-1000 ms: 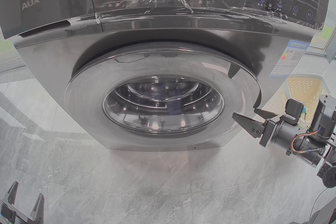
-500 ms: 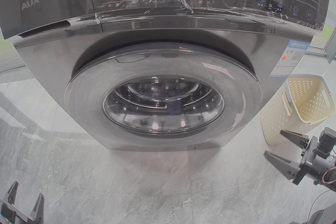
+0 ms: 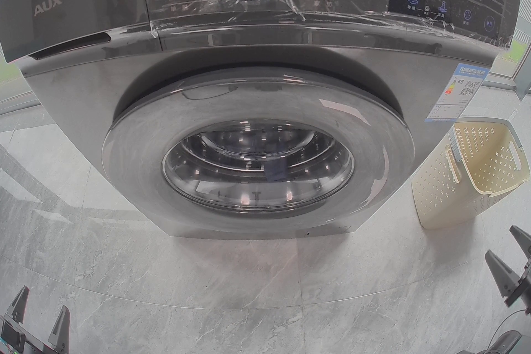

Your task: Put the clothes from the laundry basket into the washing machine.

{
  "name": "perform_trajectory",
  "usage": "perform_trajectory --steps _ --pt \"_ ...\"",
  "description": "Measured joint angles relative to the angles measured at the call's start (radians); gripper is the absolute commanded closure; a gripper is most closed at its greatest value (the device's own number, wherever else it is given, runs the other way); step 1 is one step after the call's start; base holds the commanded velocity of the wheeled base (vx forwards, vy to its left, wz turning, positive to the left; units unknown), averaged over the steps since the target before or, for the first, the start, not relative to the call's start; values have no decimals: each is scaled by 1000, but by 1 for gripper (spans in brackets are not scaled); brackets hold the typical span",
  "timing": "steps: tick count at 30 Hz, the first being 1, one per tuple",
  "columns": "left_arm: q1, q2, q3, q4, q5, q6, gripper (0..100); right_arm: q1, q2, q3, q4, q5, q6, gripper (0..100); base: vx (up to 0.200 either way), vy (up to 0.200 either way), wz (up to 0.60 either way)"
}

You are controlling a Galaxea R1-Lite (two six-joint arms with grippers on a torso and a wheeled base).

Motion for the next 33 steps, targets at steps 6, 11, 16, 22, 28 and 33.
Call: perform_trajectory --steps 6,11,16,22,28,33 --pt "0 0 0 1 0 -1 0 -107 -267 20 290 12 -36 0 0 0 0" --pt "0 0 0 1 0 -2 0 -197 -426 30 442 1 -51 0 0 0 0" --pt "0 0 0 1 0 -2 0 -230 -486 31 486 -82 -51 0 0 0 0" --pt "0 0 0 1 0 -3 0 -238 -512 32 504 -106 -50 0 0 0 0" --pt "0 0 0 1 0 -2 0 -239 -520 32 504 -97 -66 0 0 0 0" --pt "0 0 0 1 -1 -1 0 -239 -522 32 504 -104 -58 0 0 0 0"
